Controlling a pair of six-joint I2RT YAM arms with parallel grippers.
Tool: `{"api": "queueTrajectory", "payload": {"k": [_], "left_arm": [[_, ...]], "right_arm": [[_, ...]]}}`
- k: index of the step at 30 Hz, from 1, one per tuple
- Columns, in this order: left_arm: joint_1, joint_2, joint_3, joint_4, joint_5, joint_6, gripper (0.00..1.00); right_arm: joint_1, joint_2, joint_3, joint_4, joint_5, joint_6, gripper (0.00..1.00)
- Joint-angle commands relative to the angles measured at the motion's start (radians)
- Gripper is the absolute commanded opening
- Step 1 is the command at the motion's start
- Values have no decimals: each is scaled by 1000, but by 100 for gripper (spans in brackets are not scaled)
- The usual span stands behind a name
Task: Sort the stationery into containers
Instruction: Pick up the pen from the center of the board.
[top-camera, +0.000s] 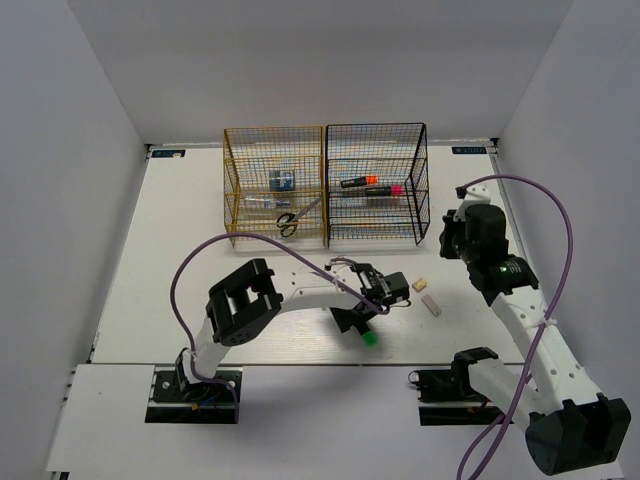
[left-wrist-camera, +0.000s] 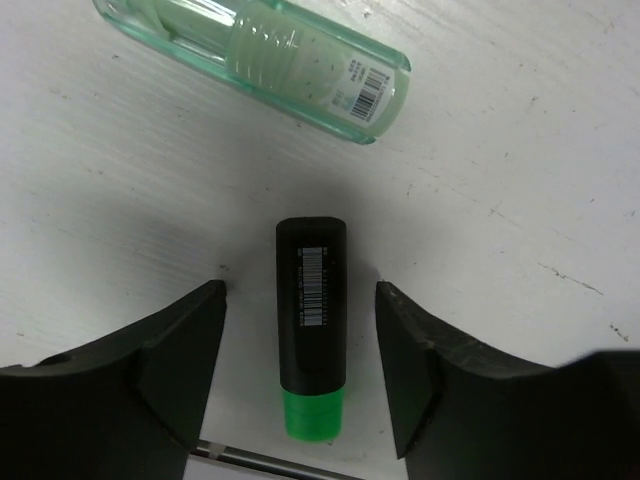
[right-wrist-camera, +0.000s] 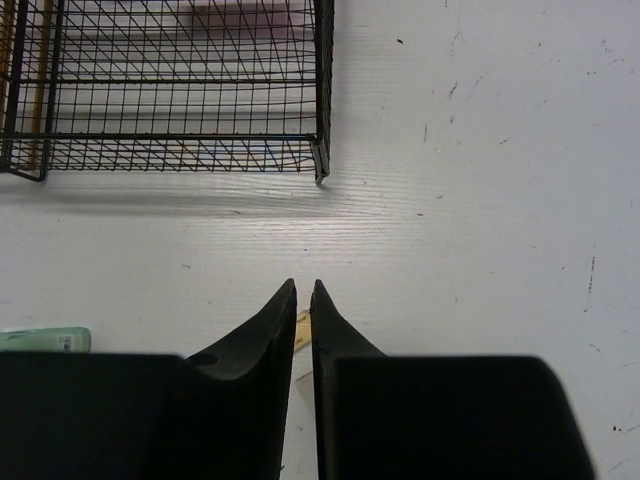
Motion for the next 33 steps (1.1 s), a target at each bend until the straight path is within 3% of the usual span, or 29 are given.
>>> {"api": "queueTrajectory", "payload": {"k": [1, 6, 11, 14, 15, 20, 21, 23, 25, 27, 29, 30, 31, 32, 33], "left_arm": [[0, 16, 35, -33, 14, -53, 69], [0, 62, 44, -59, 52, -62, 48], [-11, 96, 12, -94, 106, -62, 36], [-20, 117, -2, -123, 135, -50, 24], [-19, 117, -10, -125, 138, -44, 16], [-22, 13, -103, -51, 97, 33, 1], [-22, -30, -120, -9, 80, 109, 1], [-17, -97, -120, 21, 0, 194, 1], [-13, -174, -91, 56, -49, 373, 1], [0, -206, -42, 45, -150, 546, 1], [10, -272, -31, 73, -227, 652, 1], [27, -289, -39, 111, -238, 805, 1], [52, -352, -51, 202, -200, 946, 1], [61, -371, -74, 290, -199, 947, 1], [95, -403, -80, 326, -113, 1117, 1]], "right_arm": [[-6, -19, 0, 29, 11, 18, 14], [-6, -28, 2, 36, 20, 23, 14], [-6, -34, 5, 33, 31, 29, 14], [-6, -42, 5, 30, 28, 32, 14], [-9, -42, 3, 32, 29, 33, 14], [-9, -50, 0, 32, 8, 26, 14], [-6, -50, -3, 30, -4, 20, 14], [-11, -46, -12, 41, -49, -20, 34], [-5, -53, -18, 49, -73, -64, 55], [-6, -50, -24, 52, -116, -117, 56], [-6, -51, -24, 49, -121, -123, 19], [-5, -53, -26, 47, -121, -149, 6], [-8, -56, -30, 52, -122, -151, 1], [-8, -56, -32, 53, -126, -152, 1], [-6, -56, -32, 52, -127, -149, 1]]}}
